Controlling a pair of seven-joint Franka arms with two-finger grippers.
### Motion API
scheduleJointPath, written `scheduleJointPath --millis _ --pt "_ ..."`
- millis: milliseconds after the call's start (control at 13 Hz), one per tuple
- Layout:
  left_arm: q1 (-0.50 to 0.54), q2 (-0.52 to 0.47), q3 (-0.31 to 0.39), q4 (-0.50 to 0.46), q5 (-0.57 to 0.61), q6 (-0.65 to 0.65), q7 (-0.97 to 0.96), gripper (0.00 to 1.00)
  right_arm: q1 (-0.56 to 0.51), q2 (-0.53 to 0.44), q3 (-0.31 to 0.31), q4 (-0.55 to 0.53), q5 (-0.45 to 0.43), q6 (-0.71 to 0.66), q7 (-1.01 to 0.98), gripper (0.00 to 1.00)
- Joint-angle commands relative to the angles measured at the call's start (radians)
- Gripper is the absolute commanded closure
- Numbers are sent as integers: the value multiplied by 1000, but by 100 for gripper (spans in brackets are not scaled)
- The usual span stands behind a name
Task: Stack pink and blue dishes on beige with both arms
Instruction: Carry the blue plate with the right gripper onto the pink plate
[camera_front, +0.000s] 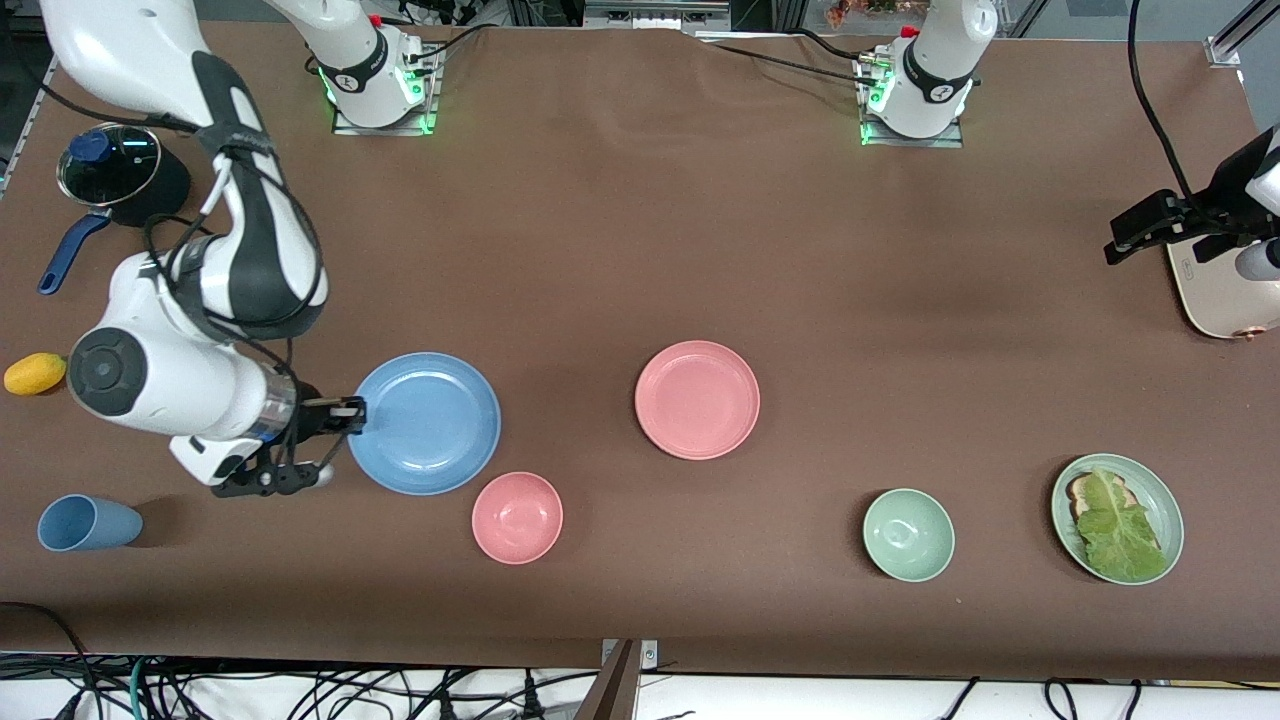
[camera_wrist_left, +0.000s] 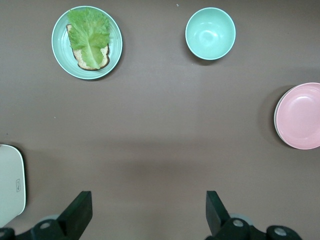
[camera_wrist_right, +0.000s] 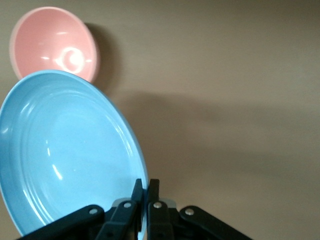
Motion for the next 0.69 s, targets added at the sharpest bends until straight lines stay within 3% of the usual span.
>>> scheduleJointPath --millis 0,385,615 --pt "12 11 6 0 -12 3 23 0 120 -9 -6 11 13 -13 200 100" --pt "24 23 5 25 -12 1 23 0 371 54 -15 8 -6 131 599 100" --pt "30 23 6 22 -12 0 26 0 463 132 -17 7 -11 255 748 100"
